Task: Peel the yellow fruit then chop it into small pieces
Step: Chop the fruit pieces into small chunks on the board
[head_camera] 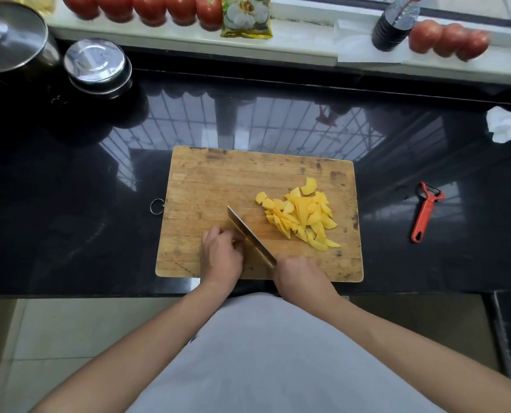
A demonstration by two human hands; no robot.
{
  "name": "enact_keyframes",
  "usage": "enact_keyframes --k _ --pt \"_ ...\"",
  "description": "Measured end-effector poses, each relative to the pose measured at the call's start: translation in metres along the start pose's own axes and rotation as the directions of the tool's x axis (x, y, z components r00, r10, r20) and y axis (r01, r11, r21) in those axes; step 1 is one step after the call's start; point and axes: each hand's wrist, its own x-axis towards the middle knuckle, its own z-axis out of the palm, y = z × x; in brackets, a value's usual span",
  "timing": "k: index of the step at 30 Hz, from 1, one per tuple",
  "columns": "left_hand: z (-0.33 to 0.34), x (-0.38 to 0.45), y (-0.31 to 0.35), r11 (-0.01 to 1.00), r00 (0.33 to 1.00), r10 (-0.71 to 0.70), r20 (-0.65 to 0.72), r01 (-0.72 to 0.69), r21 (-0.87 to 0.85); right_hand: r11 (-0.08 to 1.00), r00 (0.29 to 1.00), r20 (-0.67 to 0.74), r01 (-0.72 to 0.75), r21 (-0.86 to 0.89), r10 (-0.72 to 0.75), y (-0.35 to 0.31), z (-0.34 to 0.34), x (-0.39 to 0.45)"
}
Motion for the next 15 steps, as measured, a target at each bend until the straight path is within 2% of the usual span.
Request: enact_keyframes --k 8,15 --pt "0.0 -0.002 0.0 1.0 1.0 -0.002 -0.001 0.002 -0.019 0.992 0.985 -0.172 0.025 0.125 -0.003 -0.006 -0.001 0.011" --pt "-0.002 -0.001 0.0 0.999 1.0 -0.002 -0.002 0.002 -0.053 0.997 0.994 -0.108 0.016 0.077 -0.008 0.0 -0.004 -0.011"
